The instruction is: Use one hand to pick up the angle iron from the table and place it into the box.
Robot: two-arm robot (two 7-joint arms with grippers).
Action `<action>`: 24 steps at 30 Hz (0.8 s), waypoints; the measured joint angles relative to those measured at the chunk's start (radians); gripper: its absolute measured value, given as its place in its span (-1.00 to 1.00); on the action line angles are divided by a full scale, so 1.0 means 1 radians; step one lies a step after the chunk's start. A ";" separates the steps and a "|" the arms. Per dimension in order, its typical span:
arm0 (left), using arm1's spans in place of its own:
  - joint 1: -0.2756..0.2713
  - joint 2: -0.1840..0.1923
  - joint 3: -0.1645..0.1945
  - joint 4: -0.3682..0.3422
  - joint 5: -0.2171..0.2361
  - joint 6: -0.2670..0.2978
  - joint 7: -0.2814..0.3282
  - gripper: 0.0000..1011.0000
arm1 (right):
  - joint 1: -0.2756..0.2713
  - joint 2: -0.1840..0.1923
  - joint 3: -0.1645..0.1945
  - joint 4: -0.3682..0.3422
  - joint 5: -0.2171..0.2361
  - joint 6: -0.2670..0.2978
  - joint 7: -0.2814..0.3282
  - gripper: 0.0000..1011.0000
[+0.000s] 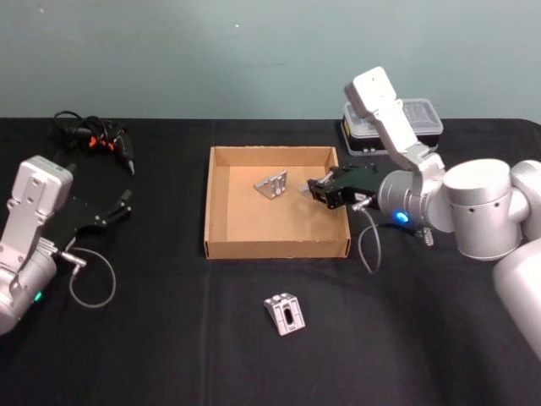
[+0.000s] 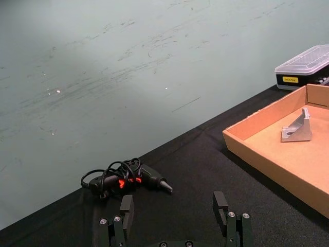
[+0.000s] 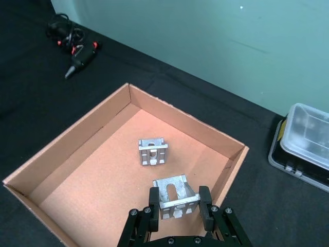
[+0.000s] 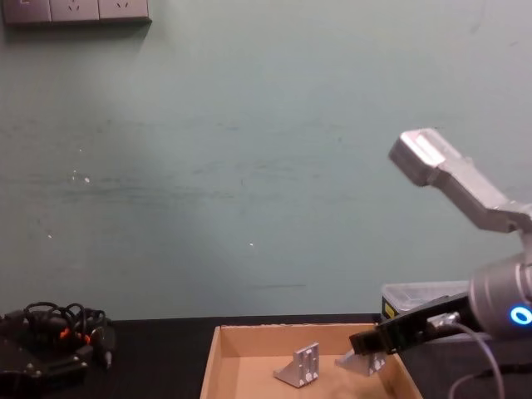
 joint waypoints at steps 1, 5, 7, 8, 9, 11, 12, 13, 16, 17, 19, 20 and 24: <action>0.000 0.000 0.000 0.000 0.000 0.000 0.000 1.00 | 0.005 -0.004 -0.003 0.011 -0.004 -0.003 0.001 -0.08; 0.000 0.000 0.000 0.000 0.000 0.000 0.000 1.00 | 0.028 -0.018 -0.013 0.059 -0.018 -0.015 0.005 -0.08; 0.000 0.000 0.000 0.000 0.000 0.000 0.000 1.00 | 0.038 -0.026 -0.017 0.083 -0.027 -0.021 0.005 -0.08; 0.000 0.000 0.000 0.000 0.000 0.000 0.000 1.00 | 0.041 -0.029 -0.018 0.090 -0.030 -0.023 0.005 -0.08; 0.000 0.000 0.000 0.000 0.000 0.000 0.000 1.00 | 0.044 -0.031 -0.018 0.097 -0.033 -0.026 0.005 -0.08; 0.000 0.000 0.000 0.000 0.000 0.000 0.000 1.00 | 0.049 -0.037 -0.021 0.116 -0.041 -0.037 0.005 -0.08; 0.000 0.000 0.000 0.000 0.000 0.000 0.000 1.00 | 0.051 -0.039 -0.021 0.120 -0.043 -0.040 0.005 -0.08; 0.000 0.000 0.000 0.000 0.000 0.000 0.000 1.00 | 0.054 -0.042 -0.022 0.131 -0.047 -0.049 0.007 -0.08; 0.000 0.000 0.000 0.000 0.000 0.000 0.000 1.00 | 0.058 -0.048 -0.024 0.149 -0.054 -0.062 0.013 -0.08; 0.000 0.000 0.000 0.000 0.000 0.000 0.000 1.00 | 0.059 -0.049 -0.025 0.153 -0.056 -0.065 0.013 -0.08; 0.000 0.000 0.000 0.000 0.000 0.000 0.000 1.00 | 0.062 -0.053 -0.025 0.164 -0.061 -0.071 0.017 -0.08; 0.000 0.000 0.000 0.000 0.000 0.000 0.000 1.00 | 0.064 -0.054 -0.026 0.168 -0.062 -0.073 0.017 -0.08; 0.000 0.000 0.000 0.000 0.000 0.000 0.000 1.00 | 0.069 -0.058 -0.026 0.184 -0.068 -0.080 0.021 -0.08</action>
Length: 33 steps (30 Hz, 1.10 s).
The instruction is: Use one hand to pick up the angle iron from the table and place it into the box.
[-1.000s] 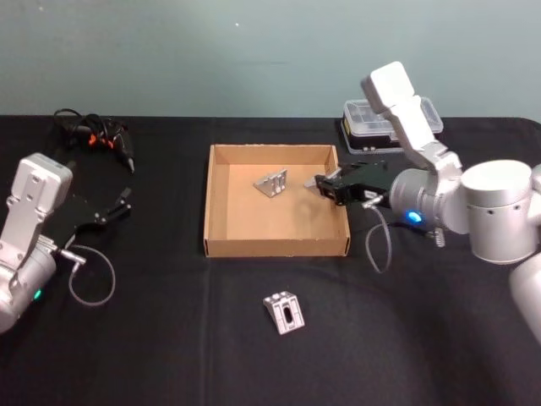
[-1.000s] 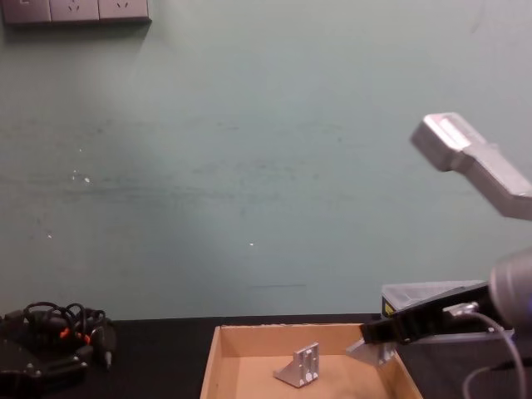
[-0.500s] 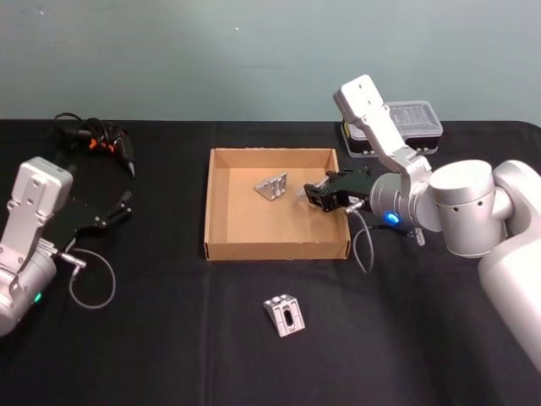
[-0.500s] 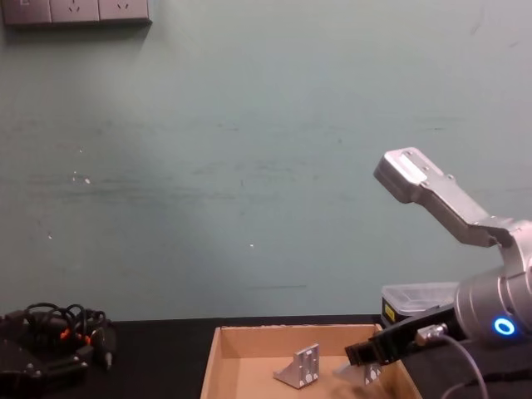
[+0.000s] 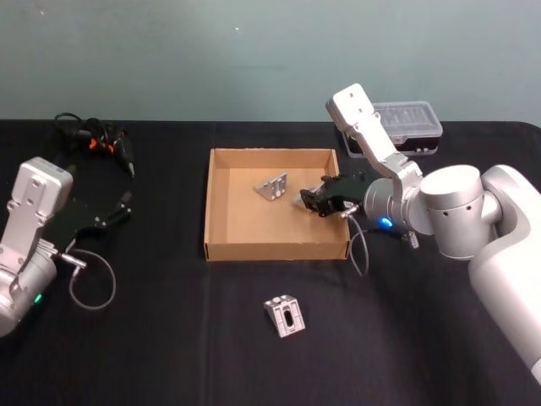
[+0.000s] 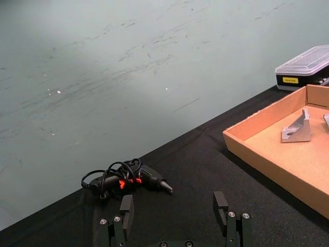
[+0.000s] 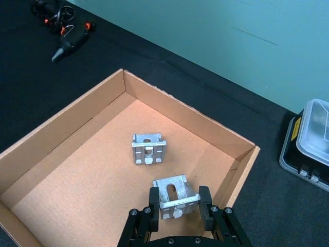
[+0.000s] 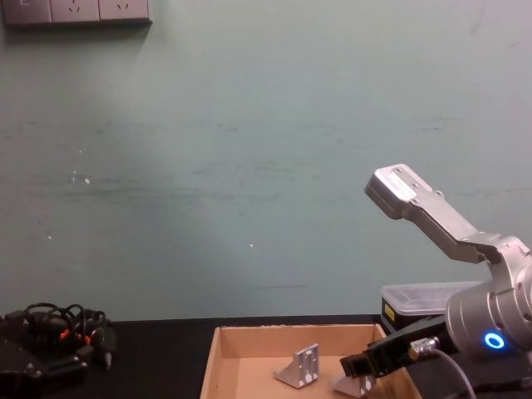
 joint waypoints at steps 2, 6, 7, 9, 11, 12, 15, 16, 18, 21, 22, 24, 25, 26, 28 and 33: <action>0.000 0.000 0.000 0.000 0.000 0.000 0.000 1.00 | 0.002 -0.001 0.000 0.007 -0.002 -0.003 0.005 -0.08; 0.000 0.000 0.000 0.000 0.000 0.000 0.000 1.00 | 0.002 -0.001 0.001 0.007 -0.003 -0.003 0.005 -0.08; 0.000 0.000 0.000 0.000 0.000 0.000 0.000 1.00 | 0.002 -0.001 0.001 0.006 -0.003 -0.003 0.005 -0.08; 0.000 0.000 0.000 0.000 0.000 0.000 0.000 1.00 | 0.002 -0.001 0.001 0.006 -0.003 -0.003 0.005 -0.08; 0.000 0.000 0.000 0.000 0.000 0.000 0.000 1.00 | 0.002 -0.001 0.001 0.005 -0.003 -0.003 0.005 -0.08; 0.000 0.000 0.000 0.000 0.000 0.000 0.000 1.00 | 0.002 -0.001 0.001 0.005 -0.003 -0.003 0.004 -0.07; 0.000 0.000 0.000 0.000 0.000 0.000 0.000 1.00 | 0.002 -0.001 0.001 0.004 -0.003 -0.003 0.004 0.09; 0.000 0.000 0.000 0.000 0.000 0.000 0.000 1.00 | 0.002 0.000 0.001 0.004 -0.003 -0.003 0.004 0.13; 0.000 0.000 0.000 0.000 0.000 0.000 0.000 1.00 | 0.002 0.000 0.001 0.004 -0.003 -0.002 0.004 0.24; 0.000 0.000 0.000 0.000 0.000 0.000 0.000 1.00 | 0.001 0.000 0.001 0.004 -0.002 -0.002 0.003 0.43; 0.000 0.000 0.000 0.000 0.000 0.000 0.000 1.00 | 0.001 0.000 0.001 0.003 -0.002 -0.002 0.003 0.51; 0.000 0.000 0.000 0.000 0.000 0.000 0.000 1.00 | 0.001 0.000 0.001 0.003 -0.002 -0.002 0.003 0.62; 0.000 0.000 0.000 0.000 0.000 0.000 0.000 1.00 | 0.001 0.000 0.001 0.003 -0.002 -0.002 0.003 0.69; 0.000 0.000 0.000 0.000 0.000 0.000 0.000 1.00 | 0.001 0.000 0.001 0.003 -0.002 -0.002 0.003 0.74; 0.000 0.000 0.000 0.000 0.000 0.000 0.000 1.00 | 0.001 0.000 0.001 0.003 -0.002 -0.002 0.002 0.82; 0.000 0.000 0.000 0.000 0.000 0.000 0.000 1.00 | -0.001 0.000 0.001 0.000 -0.002 -0.002 0.002 0.99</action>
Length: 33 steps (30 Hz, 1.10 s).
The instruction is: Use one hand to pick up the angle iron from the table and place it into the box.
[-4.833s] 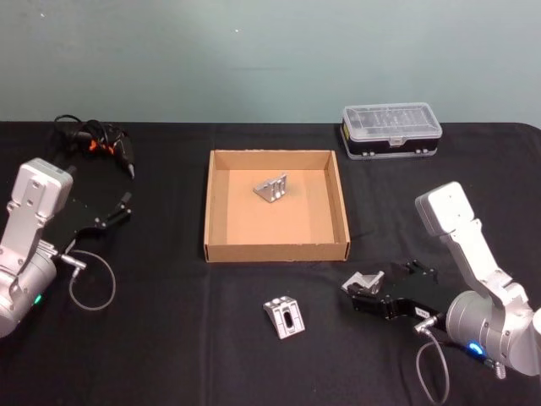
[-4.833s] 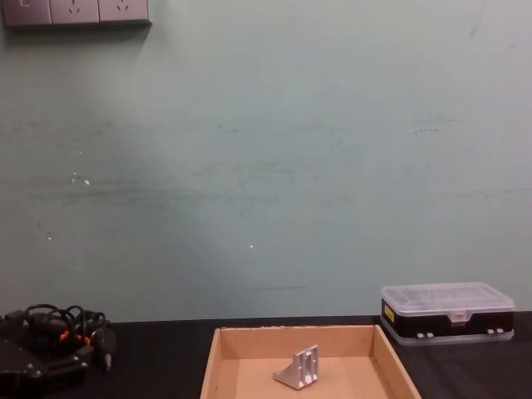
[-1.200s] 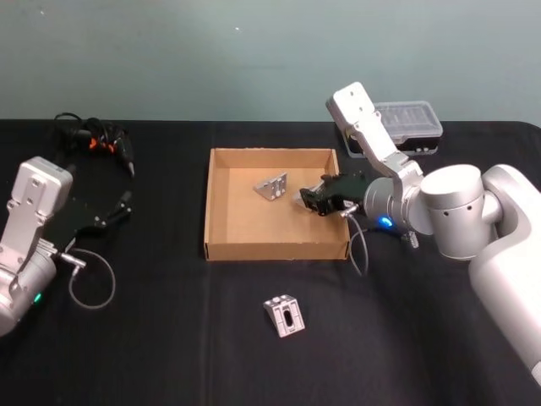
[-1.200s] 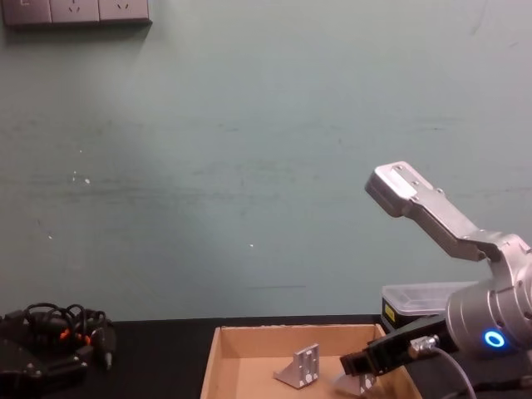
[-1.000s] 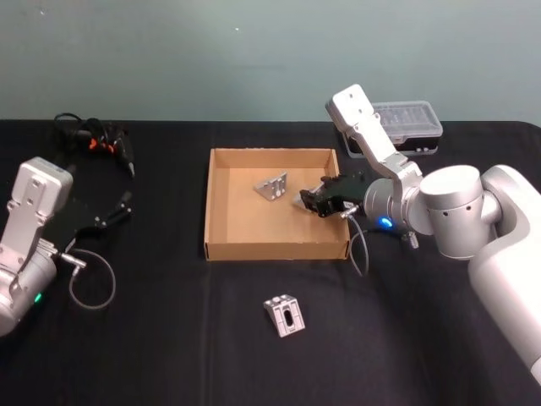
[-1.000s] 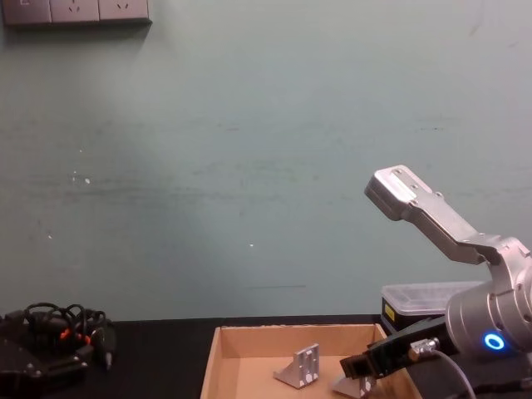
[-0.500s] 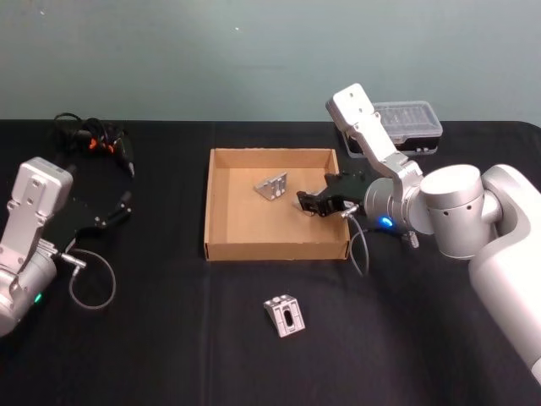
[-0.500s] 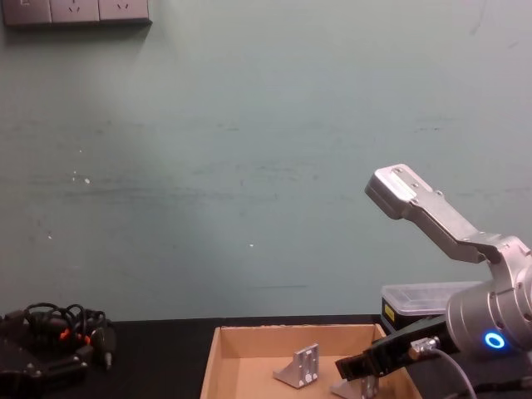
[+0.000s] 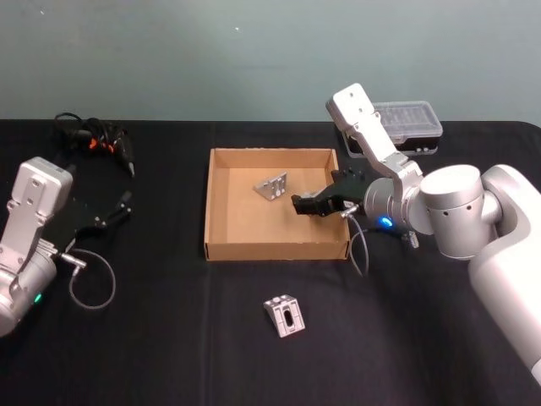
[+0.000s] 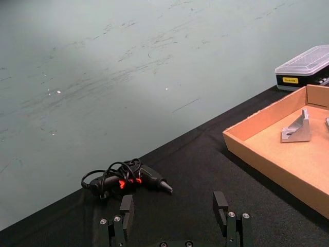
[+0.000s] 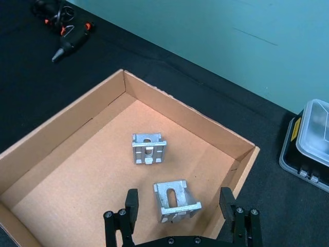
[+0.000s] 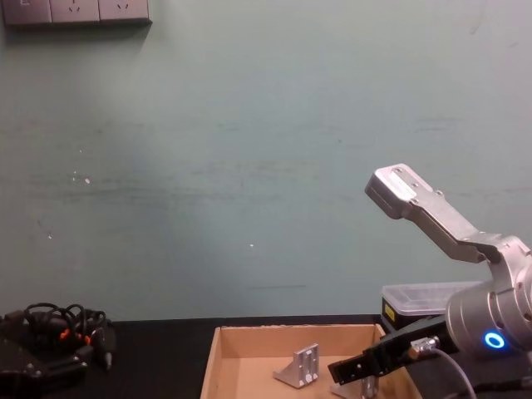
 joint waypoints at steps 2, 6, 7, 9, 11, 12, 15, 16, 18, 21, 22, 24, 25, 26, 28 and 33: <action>0.000 0.000 0.000 0.000 0.000 0.000 0.000 1.00 | -0.005 0.001 0.001 -0.008 -0.002 -0.001 0.000 0.99; 0.000 0.000 0.000 0.000 0.000 0.000 0.000 1.00 | -0.027 0.009 0.006 -0.051 -0.004 -0.002 0.003 0.99; 0.000 0.000 0.000 0.000 0.000 0.000 0.000 1.00 | -0.032 0.012 0.008 -0.063 -0.003 -0.003 0.004 0.99; 0.000 0.000 0.000 0.000 0.000 0.000 0.000 1.00 | -0.043 0.019 0.010 -0.088 -0.003 -0.002 0.009 0.99; 0.000 0.000 0.000 0.000 0.000 0.000 0.000 1.00 | -0.062 0.030 0.013 -0.127 0.003 0.001 0.020 0.99; 0.000 0.000 0.000 0.000 0.000 0.000 0.000 1.00 | -0.067 0.033 0.014 -0.140 0.005 0.002 0.023 0.99; 0.000 0.000 0.000 0.000 0.000 0.000 0.000 1.00 | -0.098 0.055 0.018 -0.212 0.022 0.016 0.045 0.99; 0.000 0.000 0.000 0.000 0.000 0.000 0.000 1.00 | -0.107 0.061 0.019 -0.231 0.027 0.020 0.051 0.99; 0.000 0.000 0.000 0.000 0.000 0.000 0.000 1.00 | -0.137 0.083 0.021 -0.296 0.042 0.035 0.066 0.99; 0.000 0.000 0.000 0.000 0.000 0.000 0.000 1.00 | -0.182 0.114 0.023 -0.385 0.062 0.055 0.083 0.99; 0.000 0.000 0.000 0.000 0.000 0.000 0.000 1.00 | -0.194 0.122 0.024 -0.410 0.067 0.061 0.086 0.99; 0.000 0.000 0.000 0.000 0.000 0.000 0.000 1.00 | -0.225 0.144 0.026 -0.469 0.080 0.077 0.093 0.99; 0.000 0.000 0.000 0.000 0.000 0.000 0.000 1.00 | -0.245 0.159 0.026 -0.507 0.087 0.086 0.099 0.99; 0.000 0.000 0.000 0.000 0.000 0.000 0.000 1.00 | -0.245 0.159 0.026 -0.507 0.087 0.086 0.099 0.99; 0.000 0.000 0.000 0.000 0.000 0.000 0.000 1.00 | -0.276 0.183 0.025 -0.560 0.098 0.101 0.108 0.99; 0.000 0.000 0.000 0.000 0.000 0.000 0.000 1.00 | -0.324 0.223 0.019 -0.639 0.122 0.143 0.122 0.99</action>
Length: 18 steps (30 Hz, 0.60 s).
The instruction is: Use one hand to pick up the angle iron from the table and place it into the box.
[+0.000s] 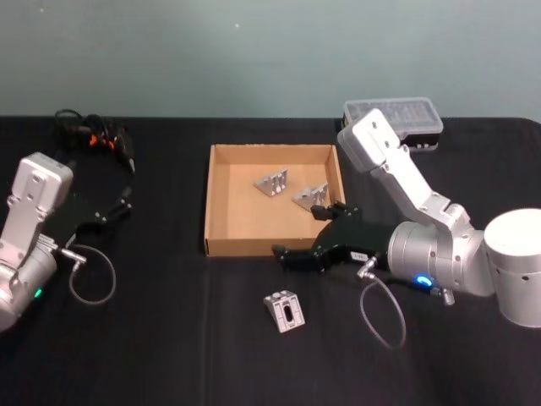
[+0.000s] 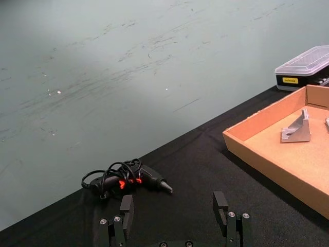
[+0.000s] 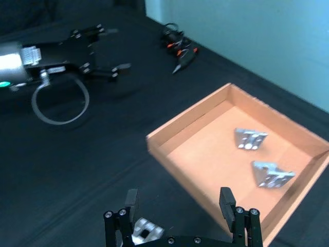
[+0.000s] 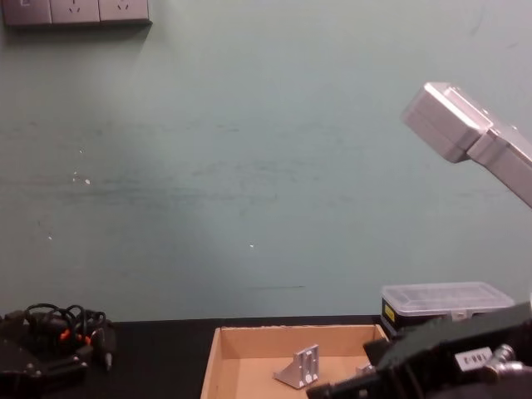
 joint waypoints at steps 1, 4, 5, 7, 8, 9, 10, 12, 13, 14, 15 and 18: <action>0.000 0.000 0.000 0.000 0.000 0.000 0.000 1.00 | -0.003 0.003 -0.002 -0.006 0.002 0.006 0.001 0.99; 0.000 0.000 0.000 0.000 0.000 0.000 0.000 1.00 | -0.012 0.014 -0.011 -0.032 0.013 0.050 0.002 0.99; 0.000 0.000 0.000 0.000 0.000 0.000 0.000 1.00 | -0.012 0.014 -0.015 -0.040 0.020 0.080 0.002 0.99; 0.000 0.000 0.000 0.000 0.000 0.000 0.000 1.00 | -0.010 0.013 -0.021 -0.046 0.025 0.114 0.001 0.99; 0.000 0.000 0.000 0.000 0.000 0.000 0.000 1.00 | -0.006 0.009 -0.027 -0.050 0.029 0.144 -0.002 0.99; 0.000 0.000 0.000 0.000 0.000 0.000 0.000 1.00 | -0.004 0.006 -0.031 -0.050 0.030 0.160 -0.006 0.99; 0.000 0.000 0.000 0.000 0.000 0.000 0.000 1.00 | 0.002 -0.004 -0.037 -0.050 0.034 0.198 -0.015 0.99; 0.000 0.000 0.000 0.000 0.000 0.000 0.000 1.00 | 0.008 -0.015 -0.043 -0.050 0.037 0.236 -0.027 0.99; 0.000 0.000 0.000 0.000 0.000 0.000 0.000 1.00 | 0.011 -0.021 -0.046 -0.050 0.037 0.253 -0.033 0.99; 0.000 0.000 0.000 0.000 0.000 0.000 0.000 1.00 | 0.013 -0.027 -0.048 -0.050 0.037 0.270 -0.039 0.99; 0.000 0.000 0.000 0.000 0.000 0.000 0.000 1.00 | 0.019 -0.038 -0.054 -0.050 0.035 0.302 -0.049 0.99; 0.000 0.000 0.000 0.000 0.000 0.000 0.000 1.00 | 0.026 -0.052 -0.063 -0.052 0.026 0.344 -0.058 0.99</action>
